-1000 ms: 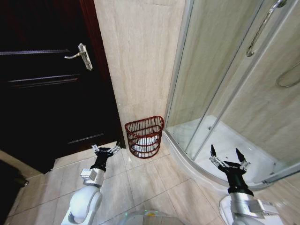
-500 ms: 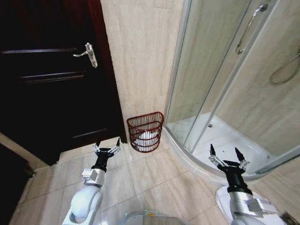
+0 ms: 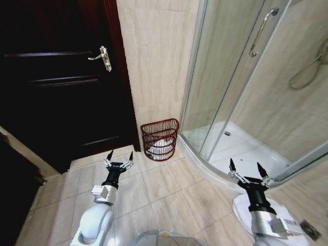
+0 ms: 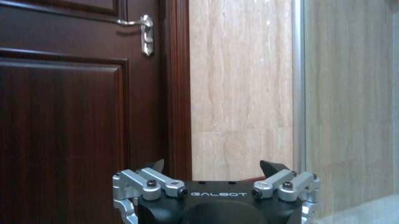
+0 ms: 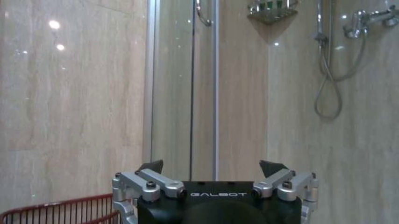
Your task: Discard the used towel into the hamper.
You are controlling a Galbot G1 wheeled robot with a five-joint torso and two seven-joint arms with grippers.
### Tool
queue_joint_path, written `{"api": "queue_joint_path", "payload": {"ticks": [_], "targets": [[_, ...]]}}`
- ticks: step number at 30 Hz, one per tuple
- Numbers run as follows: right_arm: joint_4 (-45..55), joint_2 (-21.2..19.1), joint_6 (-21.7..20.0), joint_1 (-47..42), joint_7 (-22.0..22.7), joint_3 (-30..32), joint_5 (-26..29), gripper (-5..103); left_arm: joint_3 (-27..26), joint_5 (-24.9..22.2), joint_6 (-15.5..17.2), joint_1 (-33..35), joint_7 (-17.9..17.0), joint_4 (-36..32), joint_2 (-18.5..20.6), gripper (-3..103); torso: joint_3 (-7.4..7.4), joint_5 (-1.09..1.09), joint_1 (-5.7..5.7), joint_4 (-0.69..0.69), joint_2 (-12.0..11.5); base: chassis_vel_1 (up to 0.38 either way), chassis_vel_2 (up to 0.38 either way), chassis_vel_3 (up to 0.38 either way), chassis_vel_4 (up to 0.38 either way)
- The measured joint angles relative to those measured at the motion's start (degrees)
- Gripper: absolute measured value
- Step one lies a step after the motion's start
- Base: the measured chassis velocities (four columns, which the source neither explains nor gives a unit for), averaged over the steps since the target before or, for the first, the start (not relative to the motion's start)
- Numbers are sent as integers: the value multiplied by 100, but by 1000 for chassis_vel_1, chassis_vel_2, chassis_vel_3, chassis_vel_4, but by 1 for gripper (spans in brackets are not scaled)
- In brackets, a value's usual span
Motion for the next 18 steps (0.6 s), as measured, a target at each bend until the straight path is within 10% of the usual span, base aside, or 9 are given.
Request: {"api": "queue_joint_path", "payload": {"ticks": [18], "targets": [[-337, 90, 94, 66, -1, 16, -8, 100, 94, 19, -11, -66, -5, 50, 5, 100, 0, 1, 1, 0, 0, 97, -96, -90, 94]]}}
